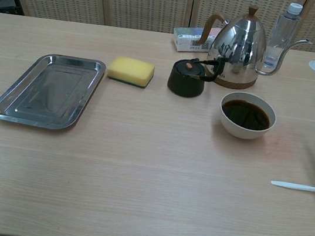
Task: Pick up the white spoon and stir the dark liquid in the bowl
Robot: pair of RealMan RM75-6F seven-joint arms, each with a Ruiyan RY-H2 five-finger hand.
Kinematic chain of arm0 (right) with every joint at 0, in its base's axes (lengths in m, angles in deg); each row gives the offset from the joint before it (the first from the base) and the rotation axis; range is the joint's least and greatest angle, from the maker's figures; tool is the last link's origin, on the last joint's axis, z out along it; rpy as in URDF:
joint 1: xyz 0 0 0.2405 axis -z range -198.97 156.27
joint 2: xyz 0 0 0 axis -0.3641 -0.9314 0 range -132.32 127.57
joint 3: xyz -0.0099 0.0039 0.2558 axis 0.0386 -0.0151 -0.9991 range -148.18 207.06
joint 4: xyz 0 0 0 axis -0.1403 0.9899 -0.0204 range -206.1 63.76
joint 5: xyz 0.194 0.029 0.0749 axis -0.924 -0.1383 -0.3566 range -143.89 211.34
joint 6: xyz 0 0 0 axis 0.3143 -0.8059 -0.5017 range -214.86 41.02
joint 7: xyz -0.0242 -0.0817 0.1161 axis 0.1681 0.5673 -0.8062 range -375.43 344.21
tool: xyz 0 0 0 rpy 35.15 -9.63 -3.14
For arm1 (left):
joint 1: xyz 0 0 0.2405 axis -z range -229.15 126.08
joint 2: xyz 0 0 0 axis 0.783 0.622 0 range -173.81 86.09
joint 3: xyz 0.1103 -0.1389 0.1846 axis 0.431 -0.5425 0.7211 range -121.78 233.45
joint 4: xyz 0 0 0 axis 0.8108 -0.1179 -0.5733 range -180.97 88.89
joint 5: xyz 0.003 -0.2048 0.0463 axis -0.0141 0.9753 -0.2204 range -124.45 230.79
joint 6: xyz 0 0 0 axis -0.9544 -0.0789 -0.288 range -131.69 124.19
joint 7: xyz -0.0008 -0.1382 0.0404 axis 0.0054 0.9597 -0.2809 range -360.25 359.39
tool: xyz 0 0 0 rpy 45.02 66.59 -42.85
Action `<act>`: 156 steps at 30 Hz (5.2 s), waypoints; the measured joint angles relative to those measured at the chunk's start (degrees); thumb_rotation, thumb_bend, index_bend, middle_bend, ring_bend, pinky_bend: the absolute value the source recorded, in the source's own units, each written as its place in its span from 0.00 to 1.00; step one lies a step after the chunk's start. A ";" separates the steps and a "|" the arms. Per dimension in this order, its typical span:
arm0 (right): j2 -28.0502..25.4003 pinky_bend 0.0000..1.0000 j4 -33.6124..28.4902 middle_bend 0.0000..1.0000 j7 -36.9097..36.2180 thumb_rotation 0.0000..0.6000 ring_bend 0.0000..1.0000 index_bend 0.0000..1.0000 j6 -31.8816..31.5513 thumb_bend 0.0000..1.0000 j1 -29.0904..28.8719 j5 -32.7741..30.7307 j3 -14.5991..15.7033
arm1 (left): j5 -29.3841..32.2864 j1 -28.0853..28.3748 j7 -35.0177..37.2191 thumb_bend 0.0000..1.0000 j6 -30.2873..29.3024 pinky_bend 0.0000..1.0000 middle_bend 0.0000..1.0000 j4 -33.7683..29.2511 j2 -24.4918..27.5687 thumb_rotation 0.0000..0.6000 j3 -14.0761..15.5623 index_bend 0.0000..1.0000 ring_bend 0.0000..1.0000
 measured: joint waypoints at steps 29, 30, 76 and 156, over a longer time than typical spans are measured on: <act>8.77 0.04 2.48 0.00 6.84 1.00 0.00 0.51 3.47 0.34 -3.90 -10.00 -1.38 | 0.78 0.33 1.08 0.00 0.94 0.00 0.00 -0.14 0.58 1.00 -0.11 0.00 0.00; 8.86 0.04 2.52 0.00 7.04 1.00 0.00 0.51 3.51 0.34 -3.95 -10.24 -1.36 | 0.79 0.33 1.06 0.00 0.93 0.00 0.00 -0.14 0.59 1.00 -0.12 0.00 0.00; 11.51 0.04 3.24 0.00 9.50 1.00 0.00 0.51 4.09 0.41 -6.20 -12.33 -0.19 | 0.96 0.50 1.09 0.00 1.37 0.00 0.00 -0.35 0.66 1.00 0.07 0.00 0.00; -1.86 0.04 -5.37 0.00 -30.21 1.00 0.00 0.58 20.60 0.52 -21.63 -13.91 -13.05 | 2.79 1.57 0.80 0.00 3.59 0.00 0.00 0.19 0.14 1.00 -0.21 0.00 0.00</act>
